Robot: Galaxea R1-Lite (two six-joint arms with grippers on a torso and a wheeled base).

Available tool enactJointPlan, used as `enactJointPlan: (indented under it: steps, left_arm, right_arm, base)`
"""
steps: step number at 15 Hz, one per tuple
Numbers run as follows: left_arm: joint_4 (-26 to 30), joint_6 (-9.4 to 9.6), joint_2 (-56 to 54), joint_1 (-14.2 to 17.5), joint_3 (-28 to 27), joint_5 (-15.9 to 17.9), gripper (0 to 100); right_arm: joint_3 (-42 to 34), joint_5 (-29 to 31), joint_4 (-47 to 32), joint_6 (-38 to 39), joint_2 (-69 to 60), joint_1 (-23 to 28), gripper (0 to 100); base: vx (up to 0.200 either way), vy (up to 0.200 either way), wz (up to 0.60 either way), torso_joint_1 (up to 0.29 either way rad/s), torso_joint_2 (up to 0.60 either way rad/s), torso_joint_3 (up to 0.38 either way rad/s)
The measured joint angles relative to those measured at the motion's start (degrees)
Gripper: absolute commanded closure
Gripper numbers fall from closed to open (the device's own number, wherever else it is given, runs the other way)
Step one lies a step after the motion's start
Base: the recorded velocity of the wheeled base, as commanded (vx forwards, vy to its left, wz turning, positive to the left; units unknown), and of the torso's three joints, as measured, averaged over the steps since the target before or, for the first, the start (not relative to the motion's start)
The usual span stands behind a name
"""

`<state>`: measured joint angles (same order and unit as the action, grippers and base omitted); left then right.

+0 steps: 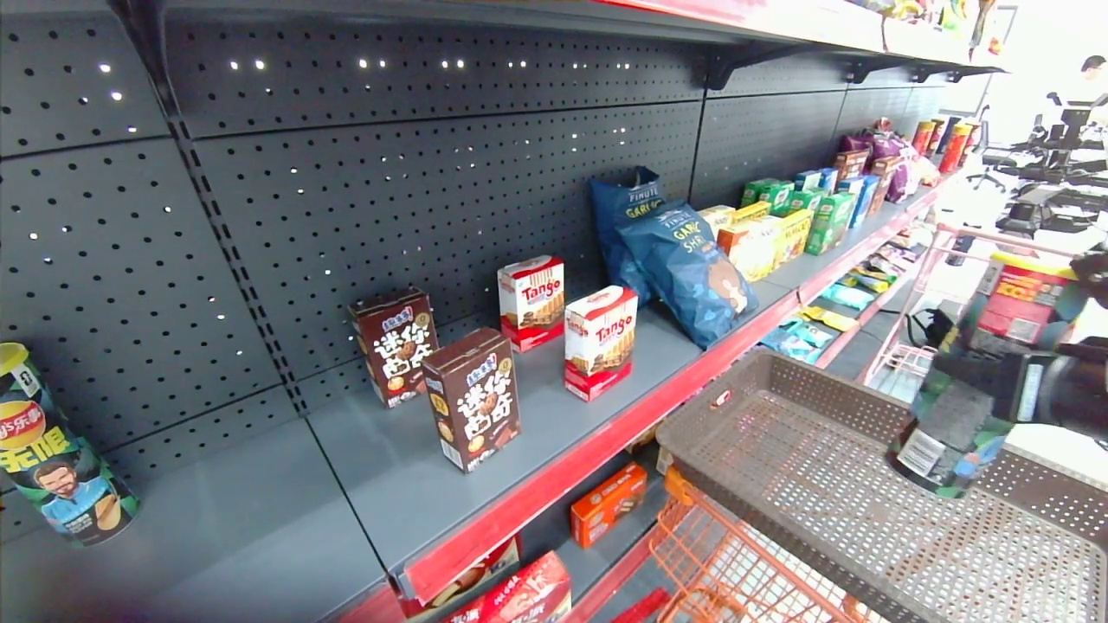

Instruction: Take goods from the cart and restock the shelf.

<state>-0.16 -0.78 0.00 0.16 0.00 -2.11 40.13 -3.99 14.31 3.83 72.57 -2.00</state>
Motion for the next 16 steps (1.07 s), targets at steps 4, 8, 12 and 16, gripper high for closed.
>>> enactJointPlan:
  steps: [4,8,12,16]
  left_arm:
    - [0.0,0.02,0.0,0.0,0.0,0.0,0]
    - [0.0,0.0,0.0,0.0,0.0,0.0,0]
    - [0.0,0.0,0.0,0.0,0.0,0.0,0]
    - [0.0,0.0,0.0,0.0,0.0,0.0,0]
  right_arm:
    - [-6.6,-2.0,-14.7,-0.3,-19.6,2.1,100]
    - [-12.4,1.7,-23.6,-6.9,-36.0,5.1,100]
    - [-13.8,2.2,-23.4,-7.4,-41.5,5.1,100]
    - [-14.1,2.1,-23.3,-7.4,-42.9,4.0,100]
  base:
    - [0.0,0.0,0.0,0.0,0.0,0.0]
    - [0.0,0.0,0.15,-0.002,0.0,0.002]
    - [0.0,0.0,0.6,0.004,0.0,0.01]
    - [0.0,0.0,0.6,0.005,0.0,0.0]
